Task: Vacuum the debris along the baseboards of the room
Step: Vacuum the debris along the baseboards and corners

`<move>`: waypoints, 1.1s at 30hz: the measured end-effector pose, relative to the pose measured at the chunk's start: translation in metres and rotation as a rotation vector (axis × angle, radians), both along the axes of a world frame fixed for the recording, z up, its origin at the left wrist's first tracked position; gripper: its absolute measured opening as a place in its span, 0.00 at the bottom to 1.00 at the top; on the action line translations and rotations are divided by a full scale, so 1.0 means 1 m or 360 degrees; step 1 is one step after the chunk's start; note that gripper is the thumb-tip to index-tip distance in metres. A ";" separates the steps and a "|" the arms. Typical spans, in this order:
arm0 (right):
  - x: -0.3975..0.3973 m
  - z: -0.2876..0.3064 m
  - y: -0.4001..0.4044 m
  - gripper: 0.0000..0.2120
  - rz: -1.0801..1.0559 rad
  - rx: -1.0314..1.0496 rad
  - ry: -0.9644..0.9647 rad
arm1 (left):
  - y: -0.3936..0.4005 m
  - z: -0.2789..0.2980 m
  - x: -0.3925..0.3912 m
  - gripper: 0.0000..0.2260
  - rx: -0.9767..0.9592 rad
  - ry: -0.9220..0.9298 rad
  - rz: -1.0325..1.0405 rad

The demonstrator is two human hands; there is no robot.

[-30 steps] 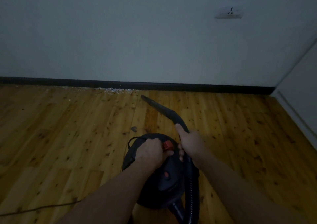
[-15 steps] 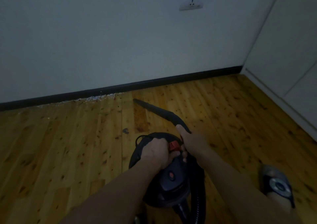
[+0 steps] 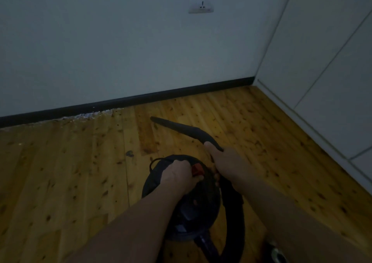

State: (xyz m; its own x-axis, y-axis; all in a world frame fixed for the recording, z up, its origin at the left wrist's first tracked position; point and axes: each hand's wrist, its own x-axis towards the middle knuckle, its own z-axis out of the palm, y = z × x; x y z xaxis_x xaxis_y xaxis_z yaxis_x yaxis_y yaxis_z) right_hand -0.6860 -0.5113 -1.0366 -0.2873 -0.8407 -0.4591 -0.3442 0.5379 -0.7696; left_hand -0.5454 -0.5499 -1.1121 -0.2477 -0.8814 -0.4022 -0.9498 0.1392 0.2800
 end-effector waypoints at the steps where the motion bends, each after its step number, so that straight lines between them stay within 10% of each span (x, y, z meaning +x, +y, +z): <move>1: -0.002 0.001 0.001 0.27 -0.0032 0.0003 0.0000 | 0.002 0.000 -0.001 0.20 -0.0013 0.0005 0.0013; 33: -0.024 0.024 0.121 0.26 -0.0602 0.0100 -0.0044 | 0.087 0.004 -0.009 0.21 -0.0063 0.0010 -0.0402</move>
